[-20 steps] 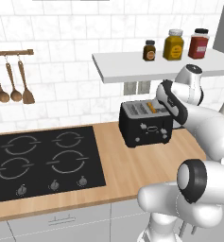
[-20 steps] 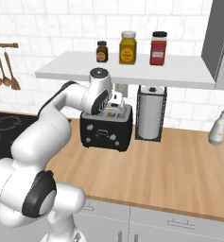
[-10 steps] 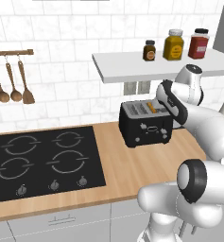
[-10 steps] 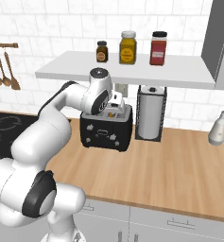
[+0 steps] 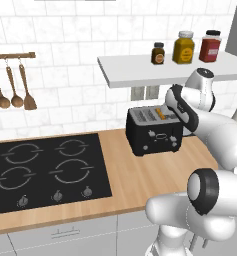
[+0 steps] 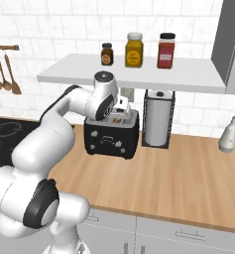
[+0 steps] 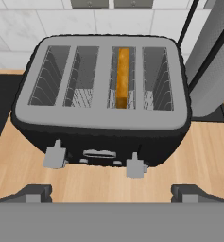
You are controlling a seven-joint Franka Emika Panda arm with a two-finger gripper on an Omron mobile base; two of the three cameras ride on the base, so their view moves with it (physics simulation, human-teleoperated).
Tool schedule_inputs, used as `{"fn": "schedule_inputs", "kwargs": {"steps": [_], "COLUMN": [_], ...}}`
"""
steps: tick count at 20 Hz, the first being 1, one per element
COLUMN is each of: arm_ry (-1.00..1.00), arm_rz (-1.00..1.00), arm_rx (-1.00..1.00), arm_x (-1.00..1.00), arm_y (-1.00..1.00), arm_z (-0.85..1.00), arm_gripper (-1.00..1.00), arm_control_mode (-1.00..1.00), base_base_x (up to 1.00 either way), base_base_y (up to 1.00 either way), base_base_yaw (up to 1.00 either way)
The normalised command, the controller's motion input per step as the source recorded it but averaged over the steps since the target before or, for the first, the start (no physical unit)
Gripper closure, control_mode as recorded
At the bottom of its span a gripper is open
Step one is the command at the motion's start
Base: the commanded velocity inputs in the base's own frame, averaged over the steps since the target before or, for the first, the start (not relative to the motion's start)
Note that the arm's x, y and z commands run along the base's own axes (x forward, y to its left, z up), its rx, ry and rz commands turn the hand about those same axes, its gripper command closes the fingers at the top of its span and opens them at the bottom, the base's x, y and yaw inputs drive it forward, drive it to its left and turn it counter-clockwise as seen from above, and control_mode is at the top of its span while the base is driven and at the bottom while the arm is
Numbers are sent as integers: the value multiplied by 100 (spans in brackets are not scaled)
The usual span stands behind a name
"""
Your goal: Start the toaster. Once the lever pops up, take the bread to the plate on the dining counter.
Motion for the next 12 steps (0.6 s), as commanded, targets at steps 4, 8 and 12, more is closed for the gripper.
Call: {"fn": "schedule_inputs", "kwargs": {"steps": [4,8,12], "arm_ry": [0,0,0], "arm_rz": [0,0,0], "arm_rx": [0,0,0], "arm_x": [0,0,0], "arm_y": [0,0,0], "arm_z": [0,0,0], "arm_gripper": [-100,-100,-100], "arm_control_mode": [-100,-100,-100], "base_base_x": [0,0,0], "base_base_y": [0,0,0], "base_base_yaw": [0,0,0]}}
